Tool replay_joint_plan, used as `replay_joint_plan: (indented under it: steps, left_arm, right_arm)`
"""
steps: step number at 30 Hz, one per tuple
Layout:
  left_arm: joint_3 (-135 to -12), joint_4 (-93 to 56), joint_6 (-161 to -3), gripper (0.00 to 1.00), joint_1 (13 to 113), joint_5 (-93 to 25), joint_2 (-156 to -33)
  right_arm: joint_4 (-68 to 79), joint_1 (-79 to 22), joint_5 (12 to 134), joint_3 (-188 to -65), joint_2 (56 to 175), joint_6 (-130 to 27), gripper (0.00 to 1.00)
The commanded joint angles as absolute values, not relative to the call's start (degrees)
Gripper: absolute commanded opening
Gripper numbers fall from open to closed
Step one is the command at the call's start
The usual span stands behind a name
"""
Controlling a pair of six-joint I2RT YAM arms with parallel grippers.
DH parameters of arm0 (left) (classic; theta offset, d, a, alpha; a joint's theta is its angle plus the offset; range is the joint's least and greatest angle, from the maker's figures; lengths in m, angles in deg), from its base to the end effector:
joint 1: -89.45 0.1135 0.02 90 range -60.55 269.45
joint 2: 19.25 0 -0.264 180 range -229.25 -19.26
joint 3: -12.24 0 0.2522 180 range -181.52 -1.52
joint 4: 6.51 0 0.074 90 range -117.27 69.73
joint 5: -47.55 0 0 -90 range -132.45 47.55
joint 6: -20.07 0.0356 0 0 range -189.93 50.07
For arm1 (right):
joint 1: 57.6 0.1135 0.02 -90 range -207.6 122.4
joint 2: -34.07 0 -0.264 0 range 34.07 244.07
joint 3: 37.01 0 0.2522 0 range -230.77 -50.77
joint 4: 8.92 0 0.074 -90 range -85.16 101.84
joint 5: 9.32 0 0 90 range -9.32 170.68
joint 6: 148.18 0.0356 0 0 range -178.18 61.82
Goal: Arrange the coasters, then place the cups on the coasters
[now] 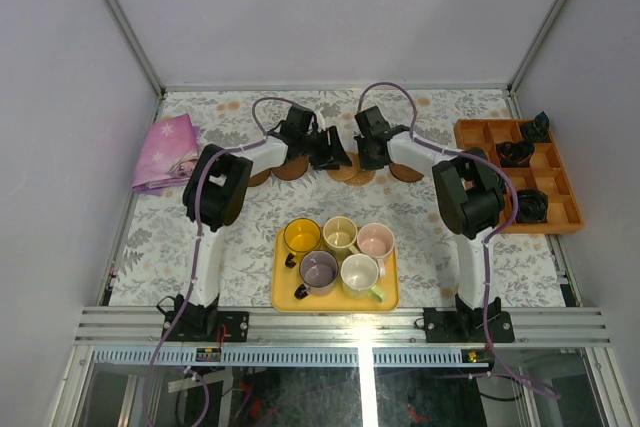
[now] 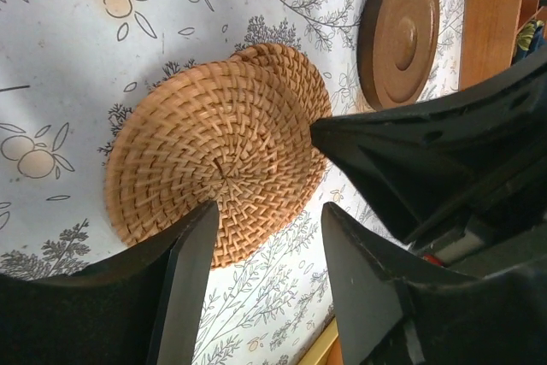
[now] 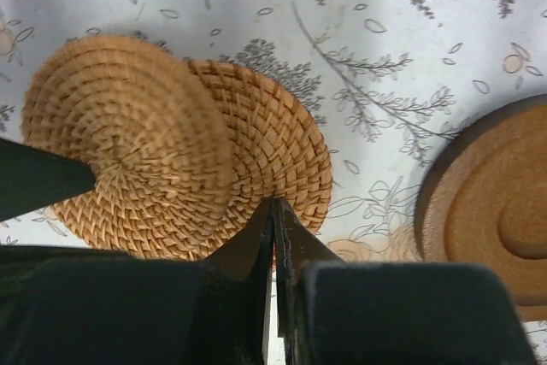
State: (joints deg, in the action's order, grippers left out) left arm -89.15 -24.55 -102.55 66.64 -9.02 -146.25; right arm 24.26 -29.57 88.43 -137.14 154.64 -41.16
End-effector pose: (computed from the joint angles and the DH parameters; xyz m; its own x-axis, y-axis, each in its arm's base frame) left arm 0.4361 -0.2047 0.1437 -0.9084 -0.1060 -0.4044 0.2390 0.6620 -0.7103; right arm 0.4042 0.2098 0.1648 -0.7952 -0.0948 -0.5989 -0.1697 0.9830 0.0698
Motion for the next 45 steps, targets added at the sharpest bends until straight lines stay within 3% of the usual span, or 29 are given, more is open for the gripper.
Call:
replay_joint_plan:
  steps: [1,24,45]
  left_arm:
    - [-86.3,-23.3,-103.5,0.53,67.4,-10.8,-147.0]
    - [-90.1,-26.8,-102.5,0.54,71.2,-11.8,-147.5]
    - [-87.0,-25.3,-104.3,0.54,66.7,-9.3,-148.5]
  right_arm:
    - [28.0,-32.9,90.8,-137.2,154.6,-41.2,0.02]
    - [28.6,-35.8,90.6,-144.4,157.0,-43.7,0.01]
    - [26.2,-35.8,84.6,-143.9,157.3,-43.6,0.01]
